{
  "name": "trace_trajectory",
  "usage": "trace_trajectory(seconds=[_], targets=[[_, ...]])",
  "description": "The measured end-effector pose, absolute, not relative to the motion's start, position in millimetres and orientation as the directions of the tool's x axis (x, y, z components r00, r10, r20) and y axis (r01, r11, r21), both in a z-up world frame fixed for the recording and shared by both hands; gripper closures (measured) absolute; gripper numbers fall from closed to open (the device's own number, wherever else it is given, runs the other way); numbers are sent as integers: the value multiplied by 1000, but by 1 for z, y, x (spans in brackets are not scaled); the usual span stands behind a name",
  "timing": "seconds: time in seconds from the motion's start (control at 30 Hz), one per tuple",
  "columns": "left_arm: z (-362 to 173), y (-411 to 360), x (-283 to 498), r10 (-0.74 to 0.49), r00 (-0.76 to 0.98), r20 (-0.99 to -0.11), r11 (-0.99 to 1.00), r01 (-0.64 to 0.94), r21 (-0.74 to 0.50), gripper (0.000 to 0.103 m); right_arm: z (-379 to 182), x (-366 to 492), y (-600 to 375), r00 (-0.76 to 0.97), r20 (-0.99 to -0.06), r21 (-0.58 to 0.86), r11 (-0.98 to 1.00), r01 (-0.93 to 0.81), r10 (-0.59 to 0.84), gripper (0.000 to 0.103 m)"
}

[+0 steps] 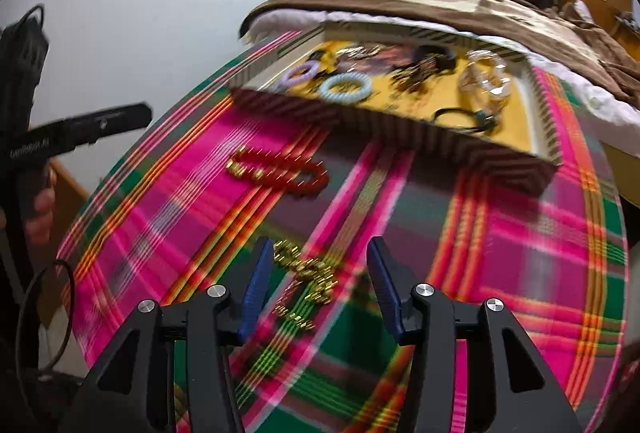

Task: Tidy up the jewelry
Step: 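Move the right gripper to the gold chain bracelet and close on it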

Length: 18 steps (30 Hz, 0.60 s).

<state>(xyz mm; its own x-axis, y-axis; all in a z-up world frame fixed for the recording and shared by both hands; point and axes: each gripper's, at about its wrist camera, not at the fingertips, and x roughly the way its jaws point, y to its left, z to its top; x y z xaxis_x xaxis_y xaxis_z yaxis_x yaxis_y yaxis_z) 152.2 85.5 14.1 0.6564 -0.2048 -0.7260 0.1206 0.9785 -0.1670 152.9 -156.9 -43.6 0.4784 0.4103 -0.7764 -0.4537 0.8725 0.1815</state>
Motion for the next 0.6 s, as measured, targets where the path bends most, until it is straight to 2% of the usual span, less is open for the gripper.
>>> trace_trajectory(seconds=[0.17, 0.27, 0.47, 0.5, 0.6], targets=[[6, 91, 151, -201, 643, -739, 979, 104, -175, 27, -52, 152, -147, 462, -788, 169, 865, -473, 407, 52], [3, 93, 150, -202, 640, -742, 979, 101, -180, 27, -55, 148, -137, 473, -789, 125, 855, -503, 394, 44], [-2, 92, 151, -206, 629, -750, 978, 97, -187, 27, -57, 142, -129, 498, -798, 47, 859, -510, 339, 45], [-3, 91, 151, -208, 627, -751, 977, 99, -188, 27, -56, 142, -130, 499, -798, 46, 860, -508, 337, 47], [-4, 90, 151, -209, 623, -754, 977, 100, -188, 27, -55, 141, -135, 520, -797, 21, 874, -485, 308, 65]])
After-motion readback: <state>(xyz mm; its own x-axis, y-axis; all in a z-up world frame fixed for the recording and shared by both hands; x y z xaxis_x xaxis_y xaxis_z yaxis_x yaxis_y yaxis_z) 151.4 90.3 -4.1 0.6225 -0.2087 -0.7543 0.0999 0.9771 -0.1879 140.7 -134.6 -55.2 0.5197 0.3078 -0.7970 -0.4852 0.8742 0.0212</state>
